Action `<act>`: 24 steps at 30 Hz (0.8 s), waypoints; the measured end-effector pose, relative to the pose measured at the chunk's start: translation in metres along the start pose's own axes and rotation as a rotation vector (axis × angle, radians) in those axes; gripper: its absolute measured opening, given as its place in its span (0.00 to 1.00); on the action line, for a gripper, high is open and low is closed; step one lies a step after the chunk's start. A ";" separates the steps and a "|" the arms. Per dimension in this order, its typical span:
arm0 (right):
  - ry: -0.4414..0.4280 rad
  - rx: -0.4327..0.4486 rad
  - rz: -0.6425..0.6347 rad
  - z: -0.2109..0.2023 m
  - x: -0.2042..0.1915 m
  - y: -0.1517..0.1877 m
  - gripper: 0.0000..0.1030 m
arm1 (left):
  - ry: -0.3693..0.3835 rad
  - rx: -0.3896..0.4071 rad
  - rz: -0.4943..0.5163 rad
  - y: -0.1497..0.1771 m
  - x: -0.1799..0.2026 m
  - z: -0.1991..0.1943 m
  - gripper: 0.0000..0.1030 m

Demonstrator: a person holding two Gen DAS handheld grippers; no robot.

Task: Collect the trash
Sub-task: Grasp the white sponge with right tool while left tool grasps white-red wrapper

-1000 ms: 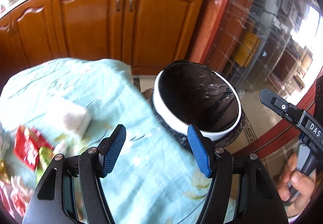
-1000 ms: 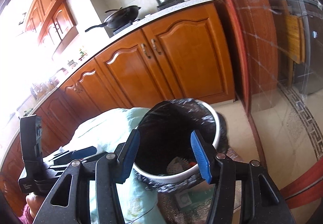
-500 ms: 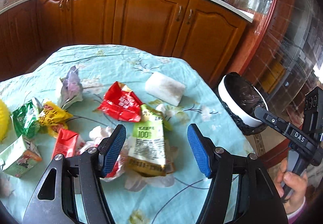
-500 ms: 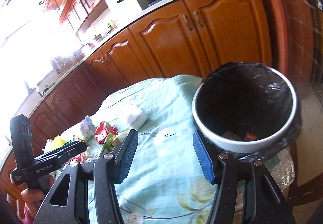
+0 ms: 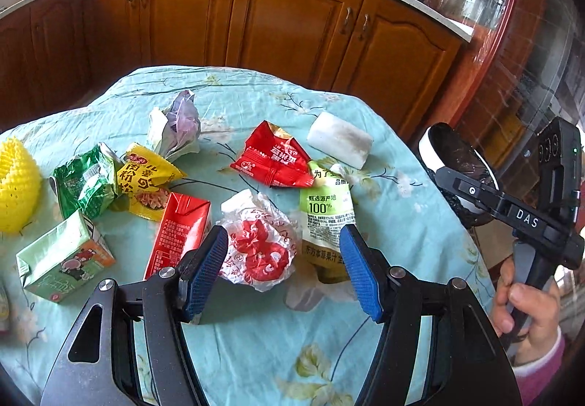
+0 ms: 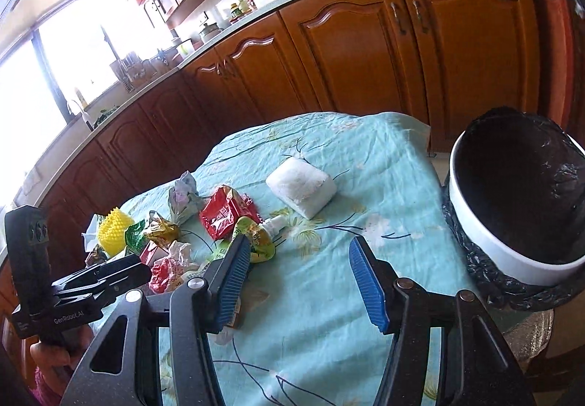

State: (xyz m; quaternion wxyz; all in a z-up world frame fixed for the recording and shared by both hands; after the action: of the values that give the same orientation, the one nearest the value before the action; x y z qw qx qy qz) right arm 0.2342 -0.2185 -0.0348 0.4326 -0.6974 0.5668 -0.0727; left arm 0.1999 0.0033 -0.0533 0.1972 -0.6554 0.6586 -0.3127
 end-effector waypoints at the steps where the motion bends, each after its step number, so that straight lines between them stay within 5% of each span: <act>1: 0.001 -0.008 -0.010 0.003 -0.002 0.000 0.57 | -0.002 -0.004 0.002 0.001 -0.001 0.002 0.63; 24: 0.014 -0.165 -0.318 0.094 -0.007 -0.042 0.75 | -0.042 -0.061 0.068 -0.001 -0.004 0.031 0.62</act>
State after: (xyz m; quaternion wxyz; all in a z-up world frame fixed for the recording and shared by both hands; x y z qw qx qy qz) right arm 0.3178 -0.1641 -0.0608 0.3530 -0.8108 0.4564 -0.0986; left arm 0.2217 0.0021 -0.0759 0.2013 -0.6448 0.6854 -0.2720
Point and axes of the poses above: each gripper's, at about its wrist camera, not at the fingertips, and z roughly the way its jaws point, x to its right, y to its underside, the point moved 6 cm from there along z, roughly the way its jaws point, and after that the axes turned 5 degrees about -y, right-handed, at the moved point
